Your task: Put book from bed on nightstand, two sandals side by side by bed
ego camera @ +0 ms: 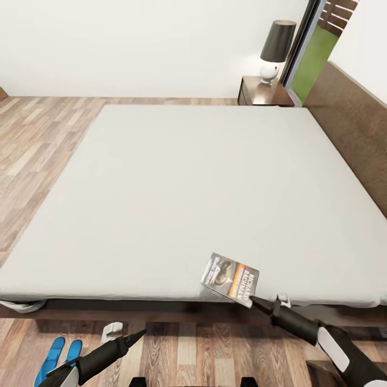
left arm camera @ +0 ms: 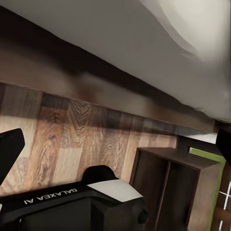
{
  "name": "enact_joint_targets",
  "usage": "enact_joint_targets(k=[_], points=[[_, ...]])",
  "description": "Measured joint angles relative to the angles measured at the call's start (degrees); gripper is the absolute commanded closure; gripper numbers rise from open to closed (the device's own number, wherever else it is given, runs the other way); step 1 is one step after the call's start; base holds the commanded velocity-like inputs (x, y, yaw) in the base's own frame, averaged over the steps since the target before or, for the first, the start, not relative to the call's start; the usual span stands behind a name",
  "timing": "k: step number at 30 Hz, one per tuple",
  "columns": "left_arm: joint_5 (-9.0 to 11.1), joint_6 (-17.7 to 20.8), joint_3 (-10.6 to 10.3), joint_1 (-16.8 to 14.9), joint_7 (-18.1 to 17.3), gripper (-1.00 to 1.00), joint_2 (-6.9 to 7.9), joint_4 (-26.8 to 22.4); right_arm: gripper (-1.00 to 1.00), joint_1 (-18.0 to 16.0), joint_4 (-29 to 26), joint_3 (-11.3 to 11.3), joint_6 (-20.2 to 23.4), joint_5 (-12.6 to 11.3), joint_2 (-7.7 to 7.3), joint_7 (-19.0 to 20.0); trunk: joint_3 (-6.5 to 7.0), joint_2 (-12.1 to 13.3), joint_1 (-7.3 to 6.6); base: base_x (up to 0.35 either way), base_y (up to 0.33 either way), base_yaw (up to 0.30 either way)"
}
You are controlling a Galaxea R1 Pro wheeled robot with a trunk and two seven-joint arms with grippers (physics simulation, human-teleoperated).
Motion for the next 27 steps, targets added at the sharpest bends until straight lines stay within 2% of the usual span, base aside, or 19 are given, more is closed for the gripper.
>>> enact_joint_targets(k=[1, 2, 5, 8, 13, 27], points=[[0.00, 0.00, 0.00, 0.00, -0.01, -1.00, -0.01, 0.00, 1.00, -0.03, 0.13, -0.10, 0.54, -0.16, -2.44, 3.20, 0.18, 0.40, -0.22, 0.000, 0.000, 0.000], [0.00, 0.00, 0.00, 0.00, -0.02, -1.00, -0.01, 0.00, 1.00, -0.02, 0.28, -0.08, 0.90, -0.23, -4.10, 6.06, 0.36, 0.80, -0.44, 0.000, 0.000, 0.000], [-0.01, -0.01, 0.00, -0.01, -0.03, -1.00, -0.02, 0.03, 1.00, 0.02, 0.59, -0.06, 1.17, -0.10, -6.55, 11.51, 0.90, 2.01, -1.10, 0.000, 0.000, 0.000], [-0.02, -0.01, 0.00, -0.01, -0.03, -1.00, -0.02, 0.03, 1.00, 0.04, 0.75, 0.03, 1.18, 0.07, -8.80, 14.66, 1.44, 3.21, -1.76, 0.000, 0.000, 0.000], [-0.02, -0.01, 0.00, -0.01, -0.03, -1.00, -0.02, 0.09, 1.00, 0.04, 0.77, 0.08, 1.20, 0.07, -9.53, 15.41, 2.34, 5.22, -2.86, 0.000, 0.000, 0.000], [-0.03, -0.04, 0.00, -0.01, 0.60, -1.00, -0.02, 0.10, 1.00, 0.05, 0.92, 0.26, 0.84, 0.90, -9.62, 15.43, 4.85, 10.84, -5.93, 0.000, 0.000, 0.000]])
